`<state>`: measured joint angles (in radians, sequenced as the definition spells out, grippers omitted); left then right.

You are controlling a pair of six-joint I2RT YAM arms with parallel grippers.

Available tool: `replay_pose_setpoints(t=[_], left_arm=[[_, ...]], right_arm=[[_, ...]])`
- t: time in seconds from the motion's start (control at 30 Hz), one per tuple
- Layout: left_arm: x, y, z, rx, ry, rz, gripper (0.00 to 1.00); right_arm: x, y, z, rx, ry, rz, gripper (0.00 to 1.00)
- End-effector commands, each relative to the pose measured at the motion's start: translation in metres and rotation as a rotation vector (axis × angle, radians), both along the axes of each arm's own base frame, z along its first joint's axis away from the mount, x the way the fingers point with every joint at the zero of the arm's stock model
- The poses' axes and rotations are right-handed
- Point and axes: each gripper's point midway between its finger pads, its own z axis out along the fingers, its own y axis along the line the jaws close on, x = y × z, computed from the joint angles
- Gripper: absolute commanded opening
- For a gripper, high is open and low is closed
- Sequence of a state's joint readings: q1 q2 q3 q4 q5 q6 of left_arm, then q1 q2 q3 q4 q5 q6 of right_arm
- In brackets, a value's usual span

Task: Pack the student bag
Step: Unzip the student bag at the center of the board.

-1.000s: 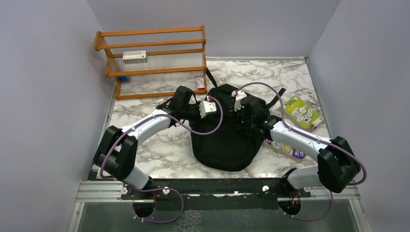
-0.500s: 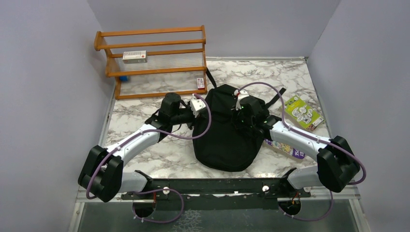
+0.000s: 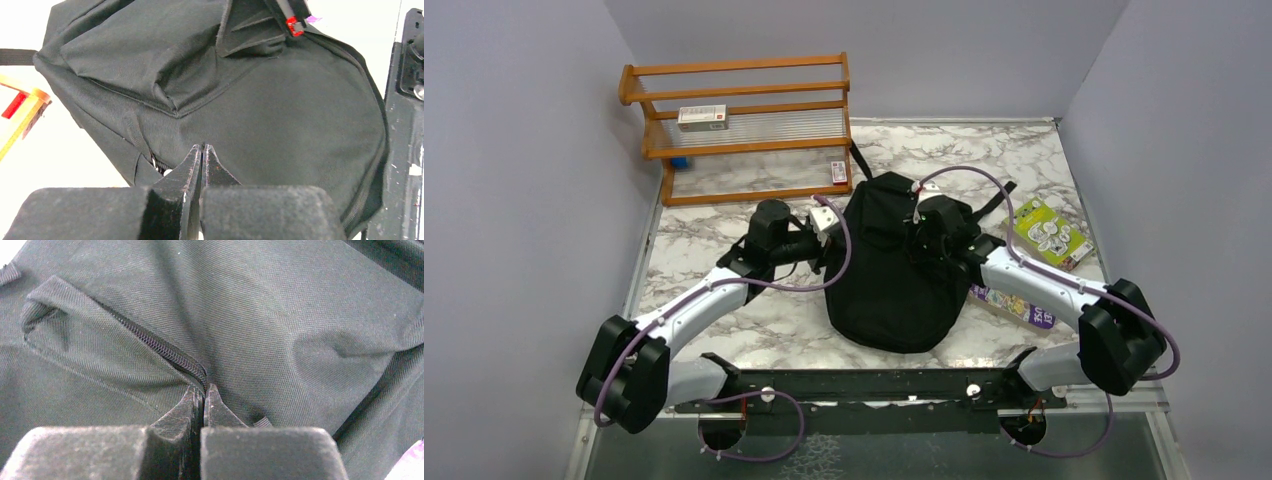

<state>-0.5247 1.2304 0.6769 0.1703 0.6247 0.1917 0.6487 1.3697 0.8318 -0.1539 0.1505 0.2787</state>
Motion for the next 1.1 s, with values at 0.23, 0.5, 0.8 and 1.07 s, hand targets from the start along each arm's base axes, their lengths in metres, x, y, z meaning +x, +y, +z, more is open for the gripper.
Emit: replay_pose_setpoints(t=[0.23, 0.5, 0.8, 1.07], left_arm=[[-0.035, 0.008, 0.036, -0.118, 0.017, 0.001, 0.00], [-0.053, -0.006, 0.028, -0.132, 0.064, -0.036, 0.00], [-0.077, -0.043, 0.028, -0.153, 0.085, -0.100, 0.00], [-0.115, -0.068, 0.019, -0.133, 0.126, -0.169, 0.00]], right_arm=[[0.047, -0.003, 0.023, 0.065, -0.029, -0.198, 0.01], [0.060, 0.008, 0.023, 0.108, -0.002, -0.218, 0.01], [0.063, 0.015, 0.010, 0.122, 0.035, -0.223, 0.01], [0.065, 0.018, 0.007, 0.129, 0.046, -0.228, 0.01]])
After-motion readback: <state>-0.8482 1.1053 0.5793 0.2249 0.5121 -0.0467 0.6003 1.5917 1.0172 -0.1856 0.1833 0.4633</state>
